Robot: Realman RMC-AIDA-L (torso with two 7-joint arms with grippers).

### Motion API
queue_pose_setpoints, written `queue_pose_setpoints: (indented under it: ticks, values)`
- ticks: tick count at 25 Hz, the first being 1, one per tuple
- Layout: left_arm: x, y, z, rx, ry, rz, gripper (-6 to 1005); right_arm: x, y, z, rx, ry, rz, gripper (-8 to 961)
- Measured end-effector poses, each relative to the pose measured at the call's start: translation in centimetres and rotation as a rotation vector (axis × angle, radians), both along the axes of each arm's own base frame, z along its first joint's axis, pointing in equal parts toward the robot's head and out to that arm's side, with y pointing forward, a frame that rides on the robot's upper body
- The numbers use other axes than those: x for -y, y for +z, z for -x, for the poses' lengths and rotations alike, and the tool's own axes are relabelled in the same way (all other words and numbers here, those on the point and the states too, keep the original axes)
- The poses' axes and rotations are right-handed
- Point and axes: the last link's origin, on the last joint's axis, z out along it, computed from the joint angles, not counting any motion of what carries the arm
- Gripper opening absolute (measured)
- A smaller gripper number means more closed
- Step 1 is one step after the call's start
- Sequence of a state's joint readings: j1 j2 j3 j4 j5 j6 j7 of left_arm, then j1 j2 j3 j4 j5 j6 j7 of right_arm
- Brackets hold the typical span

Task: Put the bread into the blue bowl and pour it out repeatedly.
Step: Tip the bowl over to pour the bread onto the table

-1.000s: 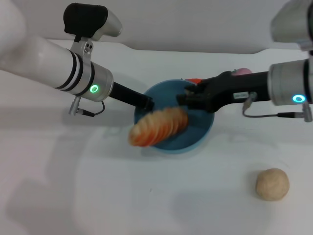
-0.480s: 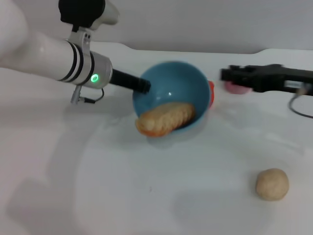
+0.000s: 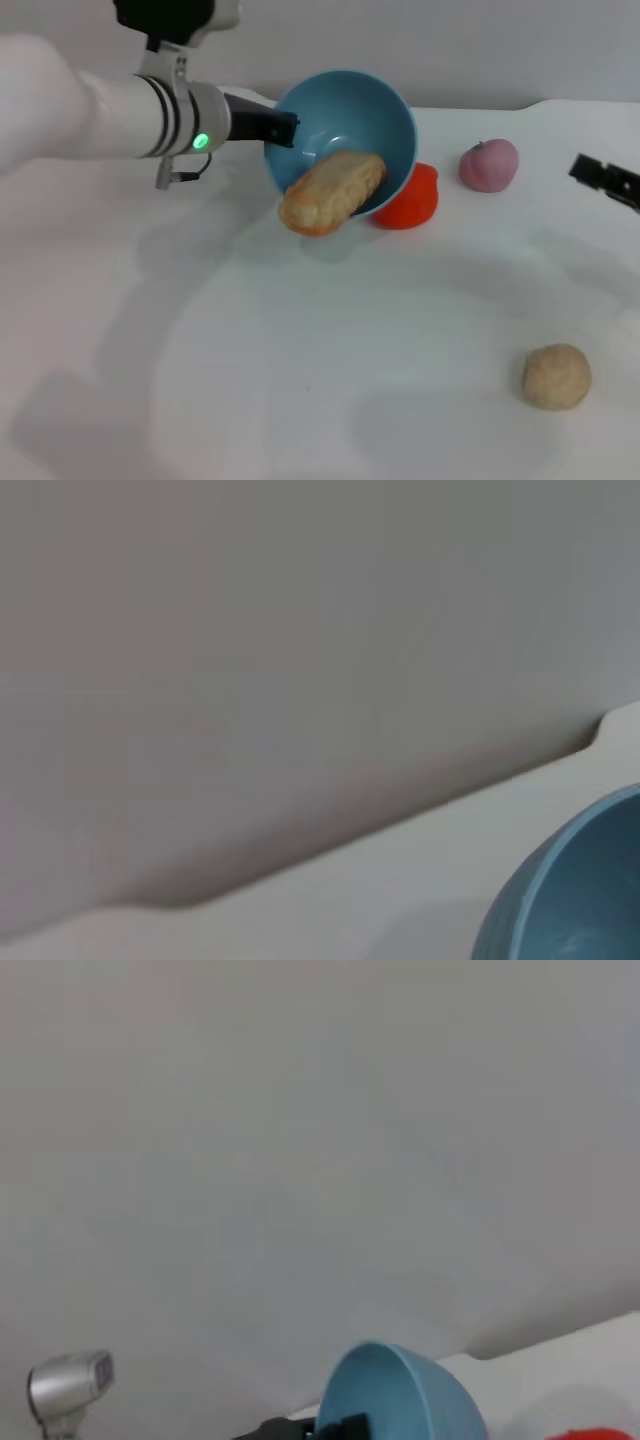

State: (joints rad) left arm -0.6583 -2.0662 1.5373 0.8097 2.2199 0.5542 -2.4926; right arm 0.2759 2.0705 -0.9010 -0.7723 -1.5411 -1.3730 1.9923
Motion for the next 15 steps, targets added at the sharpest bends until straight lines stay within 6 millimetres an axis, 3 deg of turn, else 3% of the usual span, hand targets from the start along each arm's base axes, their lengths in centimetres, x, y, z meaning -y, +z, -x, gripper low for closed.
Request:
queue_pose_setpoints:
  ticks: [6,15]
  values:
    - [0.2,-1.3,-0.2,-0.045,-0.1,-0.12,0,1.5,-0.1,-2.5,-0.058,-0.11,-0.024,354]
    - [2.0,-1.3,1.0,-0.109,-0.265,-0.394,0,2.9,1.4,-5.7,-0.161,-0.27,-0.133,353]
